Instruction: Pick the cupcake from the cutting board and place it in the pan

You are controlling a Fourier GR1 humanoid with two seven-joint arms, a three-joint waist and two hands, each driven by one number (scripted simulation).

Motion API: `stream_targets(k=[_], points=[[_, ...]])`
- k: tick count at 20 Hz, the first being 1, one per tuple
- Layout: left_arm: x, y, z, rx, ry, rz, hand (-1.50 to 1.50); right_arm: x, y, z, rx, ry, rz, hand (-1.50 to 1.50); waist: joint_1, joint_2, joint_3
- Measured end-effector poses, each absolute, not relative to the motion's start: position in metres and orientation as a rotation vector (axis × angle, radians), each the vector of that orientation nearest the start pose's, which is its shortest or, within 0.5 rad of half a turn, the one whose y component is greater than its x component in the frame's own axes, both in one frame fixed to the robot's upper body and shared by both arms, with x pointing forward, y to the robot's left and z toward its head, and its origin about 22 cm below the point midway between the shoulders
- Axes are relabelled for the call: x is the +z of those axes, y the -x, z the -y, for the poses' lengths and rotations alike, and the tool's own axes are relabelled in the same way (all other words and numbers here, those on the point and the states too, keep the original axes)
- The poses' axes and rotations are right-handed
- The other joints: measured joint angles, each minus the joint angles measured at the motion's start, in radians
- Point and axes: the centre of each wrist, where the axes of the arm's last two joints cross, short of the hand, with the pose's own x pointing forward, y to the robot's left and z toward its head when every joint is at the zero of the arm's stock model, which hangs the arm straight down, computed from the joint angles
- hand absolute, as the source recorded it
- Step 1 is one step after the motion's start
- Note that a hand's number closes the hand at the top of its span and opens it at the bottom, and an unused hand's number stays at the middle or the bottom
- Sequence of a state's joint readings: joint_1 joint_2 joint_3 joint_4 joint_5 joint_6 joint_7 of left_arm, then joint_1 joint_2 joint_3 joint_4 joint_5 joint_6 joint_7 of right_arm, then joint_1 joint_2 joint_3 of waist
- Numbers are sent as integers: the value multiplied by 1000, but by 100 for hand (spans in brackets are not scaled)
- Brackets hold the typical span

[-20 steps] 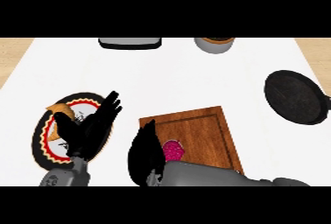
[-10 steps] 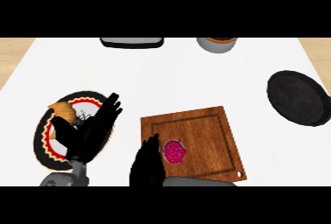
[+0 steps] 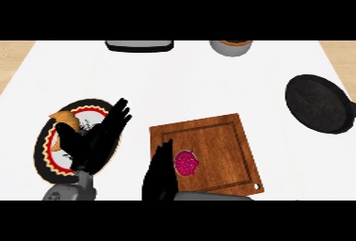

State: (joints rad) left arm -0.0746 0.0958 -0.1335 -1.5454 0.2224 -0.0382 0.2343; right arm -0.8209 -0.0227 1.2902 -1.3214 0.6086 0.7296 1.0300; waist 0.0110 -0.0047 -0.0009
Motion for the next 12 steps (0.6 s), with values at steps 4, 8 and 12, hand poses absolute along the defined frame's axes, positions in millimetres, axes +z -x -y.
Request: stream_targets(k=[4, 8, 12], points=[[14, -253, -214, -93, 236, 1357, 0, 34, -199, -38, 2315, 1091, 687, -150, 0, 2, 0], [14, -255, -216, -84, 229, 1354, 0, 28, -200, -35, 2316, 1115, 664, -150, -5, 3, 1], [14, -255, -214, -80, 233, 1356, 0, 24, -207, -33, 2310, 1158, 637, 150, -6, 3, 1]])
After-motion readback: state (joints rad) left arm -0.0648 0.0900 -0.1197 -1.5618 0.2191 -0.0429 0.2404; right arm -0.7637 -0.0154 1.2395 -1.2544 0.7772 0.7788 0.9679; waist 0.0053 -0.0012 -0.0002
